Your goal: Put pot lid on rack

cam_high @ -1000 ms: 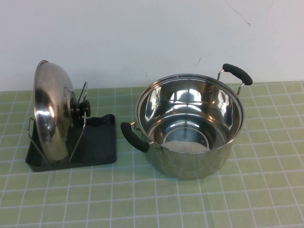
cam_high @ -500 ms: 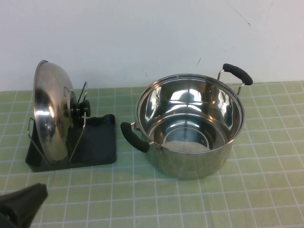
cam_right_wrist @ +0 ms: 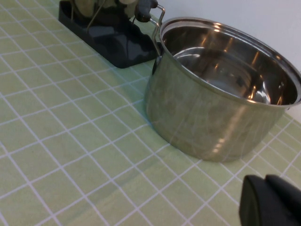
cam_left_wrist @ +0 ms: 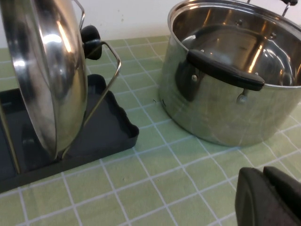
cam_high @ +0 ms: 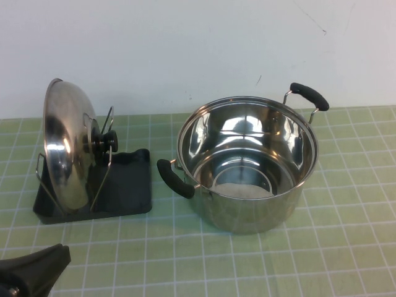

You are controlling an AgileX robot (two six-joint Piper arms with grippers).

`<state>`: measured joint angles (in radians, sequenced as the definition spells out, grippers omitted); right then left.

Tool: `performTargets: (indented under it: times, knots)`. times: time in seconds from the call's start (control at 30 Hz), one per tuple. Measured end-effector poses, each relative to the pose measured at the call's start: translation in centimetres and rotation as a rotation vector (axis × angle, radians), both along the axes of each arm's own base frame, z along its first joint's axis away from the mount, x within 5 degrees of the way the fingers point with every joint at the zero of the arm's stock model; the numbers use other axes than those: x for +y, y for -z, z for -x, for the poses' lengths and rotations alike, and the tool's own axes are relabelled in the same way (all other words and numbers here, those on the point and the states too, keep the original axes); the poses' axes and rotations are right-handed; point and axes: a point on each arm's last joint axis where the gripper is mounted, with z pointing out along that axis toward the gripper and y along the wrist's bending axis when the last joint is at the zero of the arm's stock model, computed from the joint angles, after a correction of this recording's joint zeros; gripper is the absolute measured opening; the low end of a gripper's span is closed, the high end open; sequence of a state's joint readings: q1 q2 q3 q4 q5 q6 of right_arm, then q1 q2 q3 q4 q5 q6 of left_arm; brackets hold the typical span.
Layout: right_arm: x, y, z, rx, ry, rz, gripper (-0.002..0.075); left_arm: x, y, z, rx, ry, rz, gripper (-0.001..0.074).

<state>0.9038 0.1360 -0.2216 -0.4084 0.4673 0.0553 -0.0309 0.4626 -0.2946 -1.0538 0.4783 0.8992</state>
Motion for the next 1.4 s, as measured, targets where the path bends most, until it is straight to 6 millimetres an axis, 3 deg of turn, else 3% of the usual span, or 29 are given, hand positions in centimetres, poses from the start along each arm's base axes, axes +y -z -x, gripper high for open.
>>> performTargets:
  times: [0.3,0.43,0.77,0.9,1.4]
  knots:
    - [0.0,0.0,0.0,0.001,0.001,0.001,-0.0001,-0.3,0.1,0.2,0.013,0.036,-0.001,-0.0001]
    - [0.0,0.1,0.0,0.005,0.003,0.005,-0.0001,0.1,0.4,1.0,-0.068,-0.005,0.003,-0.0001]
    - [-0.1,0.1,0.0,0.02,0.011,-0.007,-0.0001,2.0,5.0,3.0,-0.272,-0.197,-0.084,-0.0001]
    - [-0.1,0.1,0.0,0.02,0.011,-0.007,-0.0001,2.5,5.8,3.2,-0.303,-0.248,-0.085,-0.0001]
    - [-0.1,0.1,0.0,0.022,0.012,-0.008,-0.0001,3.3,7.3,3.6,-0.131,-0.364,0.009,-0.0001]
